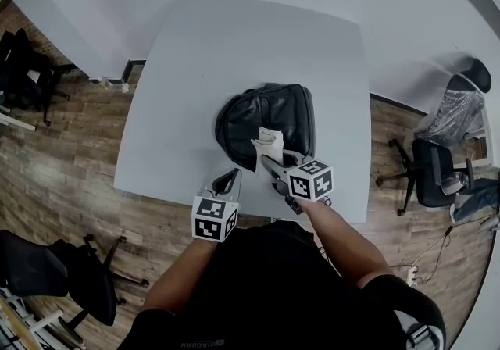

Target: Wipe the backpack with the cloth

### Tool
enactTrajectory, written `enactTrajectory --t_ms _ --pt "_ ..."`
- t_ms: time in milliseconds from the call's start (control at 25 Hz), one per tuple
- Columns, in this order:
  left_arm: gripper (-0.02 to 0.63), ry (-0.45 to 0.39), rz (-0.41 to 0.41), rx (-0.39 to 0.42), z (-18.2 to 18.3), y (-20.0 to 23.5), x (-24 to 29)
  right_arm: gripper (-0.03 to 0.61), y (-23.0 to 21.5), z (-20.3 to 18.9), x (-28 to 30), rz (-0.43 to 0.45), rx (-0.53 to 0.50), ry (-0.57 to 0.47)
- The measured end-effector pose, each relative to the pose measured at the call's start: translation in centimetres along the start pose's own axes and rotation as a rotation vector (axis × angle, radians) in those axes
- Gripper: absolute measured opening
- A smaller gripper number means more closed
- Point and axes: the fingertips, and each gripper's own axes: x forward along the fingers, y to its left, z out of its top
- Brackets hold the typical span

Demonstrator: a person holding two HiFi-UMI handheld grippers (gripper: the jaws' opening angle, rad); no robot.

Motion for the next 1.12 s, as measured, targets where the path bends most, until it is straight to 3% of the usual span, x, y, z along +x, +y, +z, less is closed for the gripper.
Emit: enactTrajectory --t_ms 1120 --pt "0.006 -0.025 0.054 -0.007 1.4 -6.2 4.1 0.094 -5.1 1.7 -8.0 0.029 -0.06 -0.039"
